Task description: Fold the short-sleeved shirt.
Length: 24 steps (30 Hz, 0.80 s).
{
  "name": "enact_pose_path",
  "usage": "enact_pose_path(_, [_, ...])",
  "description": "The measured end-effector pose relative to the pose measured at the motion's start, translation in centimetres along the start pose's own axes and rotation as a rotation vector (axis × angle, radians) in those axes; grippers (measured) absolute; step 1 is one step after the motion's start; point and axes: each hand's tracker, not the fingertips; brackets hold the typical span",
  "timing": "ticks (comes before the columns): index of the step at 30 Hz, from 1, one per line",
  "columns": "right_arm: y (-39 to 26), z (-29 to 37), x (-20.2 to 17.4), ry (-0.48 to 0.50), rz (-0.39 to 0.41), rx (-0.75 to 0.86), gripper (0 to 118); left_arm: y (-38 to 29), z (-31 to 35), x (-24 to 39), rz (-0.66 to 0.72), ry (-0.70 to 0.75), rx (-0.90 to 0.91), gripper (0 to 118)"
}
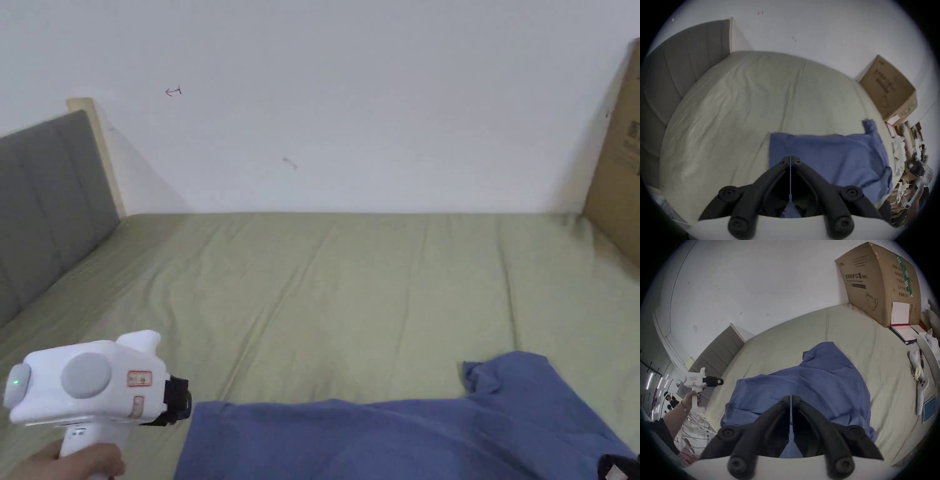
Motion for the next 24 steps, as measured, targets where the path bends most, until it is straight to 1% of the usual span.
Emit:
enact_pose_path(1, [0.1,-0.4,0.3,-0.006,-0.002,-0.011,3,0.6,-1.6,-0.2,-0.006,-0.004,-0.007,18])
enact_pose_path(2, [0.1,-0.7,0.5,-0.017,-0.009,-0.024,3,1.2,-3.6,-1.1,-0.009,-0.007,-0.012,35])
enact_pose_path(3, [0.0,-0.9,0.6,-0.030,-0.017,-0.039,3,1.8,-5.1,-1.4,-0.003,-0.013,-0.027,48])
enact_pose_path(4, [0.0,-1.2,0.9,-0.036,-0.021,-0.050,3,2.2,-6.4,-1.6,0.001,-0.019,-0.039,58])
enact_pose_path(5, [-0.1,-1.5,1.2,-0.038,-0.023,-0.059,3,2.4,-7.4,-1.7,0.016,-0.026,-0.043,63])
enact_pose_path(6, [-0.2,-1.8,1.5,-0.042,-0.022,-0.071,3,2.3,-8.1,-1.9,0.018,-0.020,-0.047,85])
enact_pose_path(7, [-0.3,-1.9,1.8,-0.052,-0.021,-0.083,3,2.4,-9.2,-2.2,0.020,-0.007,-0.055,101])
enact_pose_path(8, [-0.3,-2.2,2.0,-0.062,-0.019,-0.092,3,2.3,-9.9,-2.4,0.017,0.007,-0.054,110])
enact_pose_path(10, [-0.3,-2.7,2.6,-0.070,-0.025,-0.110,3,1.9,-11.1,-2.4,0.000,0.040,-0.059,111])
enact_pose_path(12, [-0.5,-3.1,3.0,-0.070,-0.034,-0.122,3,1.5,-12.5,-2.9,-0.029,0.077,-0.103,111])
enact_pose_path(14, [-0.6,-3.6,3.3,-0.074,-0.038,-0.131,3,0.7,-13.7,-2.8,-0.070,0.071,-0.143,111])
enact_pose_path(16, [-0.9,-4.0,3.5,-0.074,-0.044,-0.140,3,-0.1,-14.1,-2.0,-0.162,0.086,-0.122,114])
enact_pose_path(17, [-0.9,-4.3,3.6,-0.073,-0.048,-0.144,3,-0.2,-13.8,-1.5,-0.182,0.091,-0.120,113])
enact_pose_path(18, [-1.0,-4.5,3.7,-0.070,-0.052,-0.149,3,-0.2,-13.6,-1.2,-0.170,0.097,-0.122,110])
enact_pose_path(19, [-1.0,-4.7,3.6,-0.068,-0.056,-0.152,3,-0.2,-13.2,-0.9,-0.166,0.091,-0.114,102])
enact_pose_path(20, [-1.1,-4.9,3.7,-0.066,-0.059,-0.154,3,-0.4,-12.7,-0.6,-0.174,0.078,-0.092,91])
enact_pose_path(21, [-1.1,-5.1,3.8,-0.065,-0.061,-0.155,3,-0.5,-12.1,0.0,-0.202,0.072,-0.054,64])
enact_pose_path(23, [-1.0,-5.5,3.9,-0.066,-0.067,-0.154,3,-0.9,-10.9,1.2,-0.257,0.041,-0.011,4])
enact_pose_path(24, [-0.8,-5.7,4.1,-0.063,-0.072,-0.153,3,-1.3,-10.6,1.9,-0.280,0.035,-0.005,3])
